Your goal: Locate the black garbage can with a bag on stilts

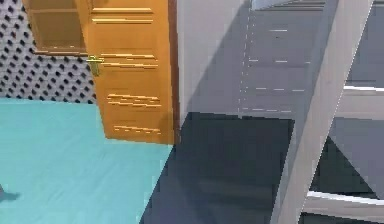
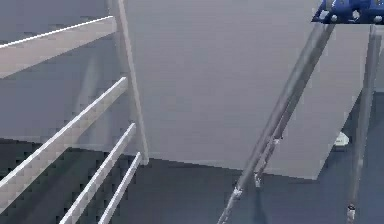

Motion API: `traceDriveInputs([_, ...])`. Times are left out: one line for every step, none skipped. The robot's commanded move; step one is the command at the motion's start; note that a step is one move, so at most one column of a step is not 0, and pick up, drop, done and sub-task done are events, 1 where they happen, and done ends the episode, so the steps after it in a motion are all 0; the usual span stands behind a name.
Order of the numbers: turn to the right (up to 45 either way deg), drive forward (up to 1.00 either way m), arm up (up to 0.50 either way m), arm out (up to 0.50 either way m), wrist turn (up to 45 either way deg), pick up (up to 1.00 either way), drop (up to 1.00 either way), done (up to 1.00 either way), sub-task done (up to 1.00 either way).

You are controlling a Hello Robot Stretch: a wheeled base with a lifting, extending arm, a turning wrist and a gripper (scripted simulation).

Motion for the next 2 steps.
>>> traceDriveInputs([0.0, 0.35, 0.00, 0.00, 0.0, 0.00, 0.00, 0.00, 0.00])
traceDriveInputs([-39.0, 0.00, 0.00, 0.00, 0.0, 0.00, 0.00, 0.00, 0.00])
